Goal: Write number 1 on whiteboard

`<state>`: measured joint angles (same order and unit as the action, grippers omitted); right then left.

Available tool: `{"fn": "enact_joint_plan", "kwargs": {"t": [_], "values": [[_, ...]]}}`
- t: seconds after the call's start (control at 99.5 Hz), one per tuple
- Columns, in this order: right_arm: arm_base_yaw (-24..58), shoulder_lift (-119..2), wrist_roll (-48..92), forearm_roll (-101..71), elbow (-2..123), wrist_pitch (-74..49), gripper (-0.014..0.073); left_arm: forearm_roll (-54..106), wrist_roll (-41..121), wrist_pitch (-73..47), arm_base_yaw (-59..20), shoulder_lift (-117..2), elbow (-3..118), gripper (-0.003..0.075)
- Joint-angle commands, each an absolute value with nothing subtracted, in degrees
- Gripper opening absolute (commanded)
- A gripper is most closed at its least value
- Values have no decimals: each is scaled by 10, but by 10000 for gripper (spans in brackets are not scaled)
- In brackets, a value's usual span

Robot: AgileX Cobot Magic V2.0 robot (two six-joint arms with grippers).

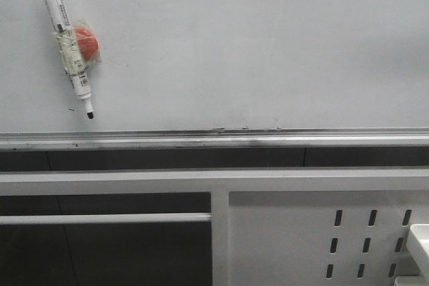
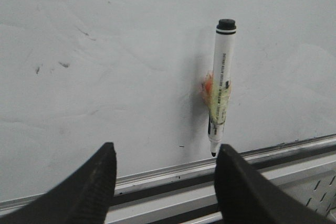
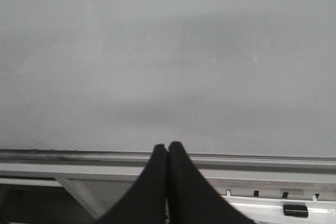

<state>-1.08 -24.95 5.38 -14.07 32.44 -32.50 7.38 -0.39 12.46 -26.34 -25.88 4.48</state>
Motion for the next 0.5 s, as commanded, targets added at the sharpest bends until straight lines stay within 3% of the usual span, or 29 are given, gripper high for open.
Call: {"fn": "enact_joint_plan", "kwargs": {"t": [0.0, 0.171, 0.493], "values": [[-1, -257, 64, -142, 344, -273, -69, 79, -13, 177, -269, -271, 58, 375], [0, -257, 64, -146, 344, -270, -69, 67, -47, 233, -286, -340, 58, 375], [0, -257, 64, -152, 345, -266, -69, 67, -52, 500, -377, -573, 58, 375]]}}
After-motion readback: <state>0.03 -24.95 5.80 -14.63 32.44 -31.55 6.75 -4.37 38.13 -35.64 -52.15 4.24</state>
